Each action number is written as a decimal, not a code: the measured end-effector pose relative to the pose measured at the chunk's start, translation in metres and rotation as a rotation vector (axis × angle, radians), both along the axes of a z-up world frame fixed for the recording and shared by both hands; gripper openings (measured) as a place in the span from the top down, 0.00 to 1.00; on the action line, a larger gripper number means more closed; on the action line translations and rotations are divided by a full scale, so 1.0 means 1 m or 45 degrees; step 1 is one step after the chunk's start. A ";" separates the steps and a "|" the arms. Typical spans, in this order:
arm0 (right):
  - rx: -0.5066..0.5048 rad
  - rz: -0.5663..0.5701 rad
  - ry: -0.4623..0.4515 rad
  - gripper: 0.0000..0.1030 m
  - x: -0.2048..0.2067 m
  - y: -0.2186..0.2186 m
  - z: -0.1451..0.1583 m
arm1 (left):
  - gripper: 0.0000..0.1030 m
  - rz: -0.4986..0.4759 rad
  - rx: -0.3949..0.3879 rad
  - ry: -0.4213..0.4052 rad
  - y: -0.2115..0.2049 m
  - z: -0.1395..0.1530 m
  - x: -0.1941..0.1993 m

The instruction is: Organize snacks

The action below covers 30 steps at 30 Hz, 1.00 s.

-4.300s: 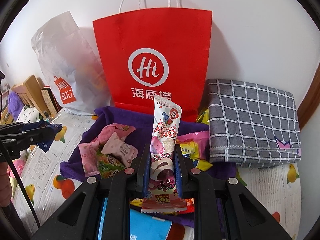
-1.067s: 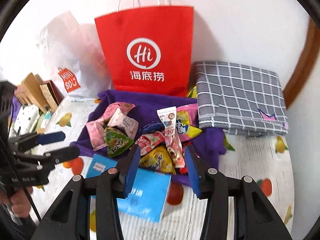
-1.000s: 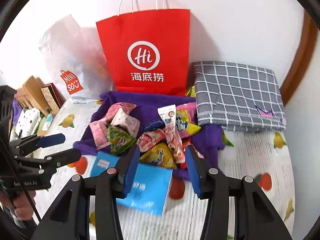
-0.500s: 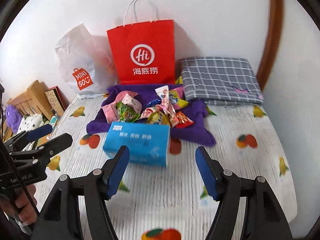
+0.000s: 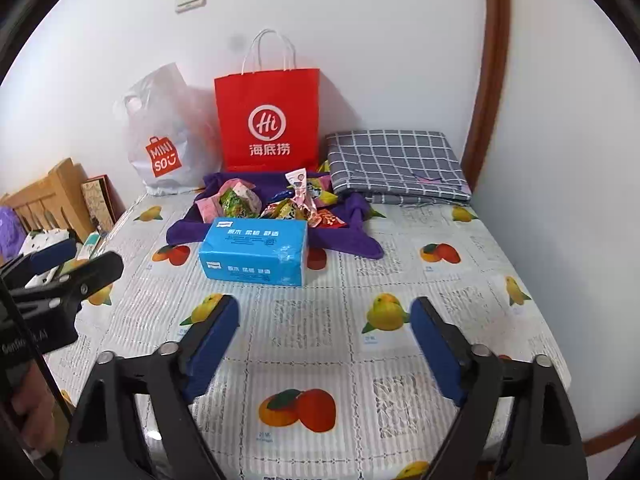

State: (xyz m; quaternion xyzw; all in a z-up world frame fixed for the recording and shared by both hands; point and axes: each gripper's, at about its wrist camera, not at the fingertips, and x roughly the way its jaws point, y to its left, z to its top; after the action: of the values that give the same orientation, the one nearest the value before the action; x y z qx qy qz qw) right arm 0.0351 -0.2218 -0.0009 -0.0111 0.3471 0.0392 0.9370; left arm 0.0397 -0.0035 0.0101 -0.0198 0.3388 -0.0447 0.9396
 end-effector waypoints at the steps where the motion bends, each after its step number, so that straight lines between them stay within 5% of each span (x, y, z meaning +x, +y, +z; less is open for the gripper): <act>1: 0.003 -0.006 -0.020 0.08 -0.004 -0.002 0.002 | 0.11 0.002 0.001 -0.005 -0.001 0.001 -0.003; 30: 0.039 -0.013 -0.076 0.08 -0.025 -0.001 0.011 | 0.11 0.027 0.013 -0.034 0.002 0.007 -0.022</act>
State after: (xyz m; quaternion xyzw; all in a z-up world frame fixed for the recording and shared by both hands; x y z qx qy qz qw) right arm 0.0098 -0.2230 0.0098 0.0037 0.3182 0.0394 0.9472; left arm 0.0177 -0.0011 0.0171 -0.0181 0.3263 -0.0333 0.9445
